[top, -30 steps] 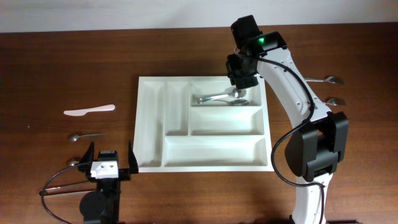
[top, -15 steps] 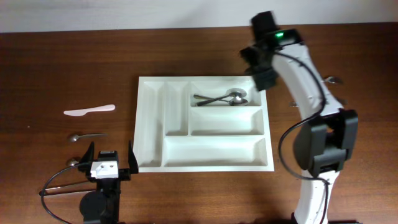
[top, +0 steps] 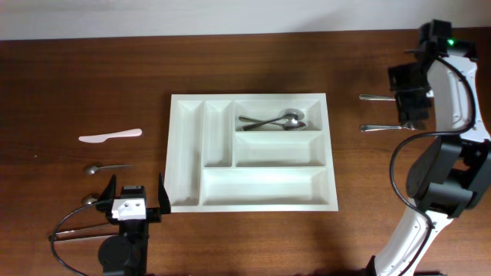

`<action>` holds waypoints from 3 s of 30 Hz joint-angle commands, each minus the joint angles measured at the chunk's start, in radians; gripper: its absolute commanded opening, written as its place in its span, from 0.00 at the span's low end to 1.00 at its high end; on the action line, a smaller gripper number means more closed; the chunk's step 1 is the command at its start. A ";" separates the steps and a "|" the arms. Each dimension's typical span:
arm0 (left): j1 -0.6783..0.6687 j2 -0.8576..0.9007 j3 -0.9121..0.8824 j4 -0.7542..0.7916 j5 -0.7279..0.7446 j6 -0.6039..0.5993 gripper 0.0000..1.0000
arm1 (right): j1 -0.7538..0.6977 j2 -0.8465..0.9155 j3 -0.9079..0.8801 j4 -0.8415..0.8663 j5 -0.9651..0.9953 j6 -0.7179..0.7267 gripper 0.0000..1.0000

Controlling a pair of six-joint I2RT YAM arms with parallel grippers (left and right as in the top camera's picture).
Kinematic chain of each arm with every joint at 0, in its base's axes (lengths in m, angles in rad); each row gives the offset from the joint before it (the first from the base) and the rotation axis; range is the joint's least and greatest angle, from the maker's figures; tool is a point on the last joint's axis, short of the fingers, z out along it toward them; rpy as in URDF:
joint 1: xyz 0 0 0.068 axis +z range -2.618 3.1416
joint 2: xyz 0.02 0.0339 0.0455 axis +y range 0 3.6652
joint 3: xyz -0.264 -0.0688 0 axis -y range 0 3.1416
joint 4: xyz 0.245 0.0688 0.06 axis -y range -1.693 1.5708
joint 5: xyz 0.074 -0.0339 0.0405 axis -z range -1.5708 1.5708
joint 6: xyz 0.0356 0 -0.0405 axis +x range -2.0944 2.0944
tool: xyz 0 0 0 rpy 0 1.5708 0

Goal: Pack container
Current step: 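Move the right gripper back and grasp a metal fork, then carry the fork into the tray's middle compartment and release it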

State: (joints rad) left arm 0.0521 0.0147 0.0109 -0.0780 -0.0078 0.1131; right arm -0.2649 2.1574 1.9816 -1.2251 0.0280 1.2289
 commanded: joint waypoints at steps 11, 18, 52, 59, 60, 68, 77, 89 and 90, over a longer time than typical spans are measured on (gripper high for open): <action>0.003 -0.009 -0.002 -0.005 0.001 0.016 0.99 | -0.096 0.112 -0.042 0.053 -0.010 -0.182 0.99; 0.003 -0.009 -0.002 -0.005 0.001 0.016 0.99 | -0.097 0.174 -0.042 0.051 -0.017 -0.182 0.99; 0.003 -0.009 -0.002 -0.005 0.001 0.016 0.99 | -0.097 0.262 -0.048 0.062 -0.024 -0.175 0.60; 0.003 -0.009 -0.002 -0.005 0.001 0.016 0.99 | -0.097 0.262 -0.048 0.062 -0.021 -0.179 0.05; 0.003 -0.009 -0.002 -0.005 0.001 0.016 0.99 | -0.097 0.262 -0.048 0.058 -0.016 -0.179 0.03; 0.003 -0.009 -0.002 -0.005 0.001 0.016 0.99 | -0.095 0.261 -0.042 0.041 -0.024 -0.182 0.04; 0.003 -0.009 -0.002 -0.005 0.001 0.016 0.99 | -0.091 0.176 0.053 -0.114 -0.059 -0.113 0.04; 0.003 -0.009 -0.002 -0.005 0.001 0.016 0.99 | 0.096 -0.089 0.066 -0.271 -0.106 0.066 0.04; 0.003 -0.009 -0.002 -0.005 0.001 0.016 0.99 | 0.130 -0.108 0.066 -0.282 -0.106 0.093 0.04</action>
State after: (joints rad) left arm 0.0521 0.0147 0.0109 -0.0780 -0.0078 0.1131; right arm -0.2188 2.1239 2.0296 -1.4876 -0.0586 1.2259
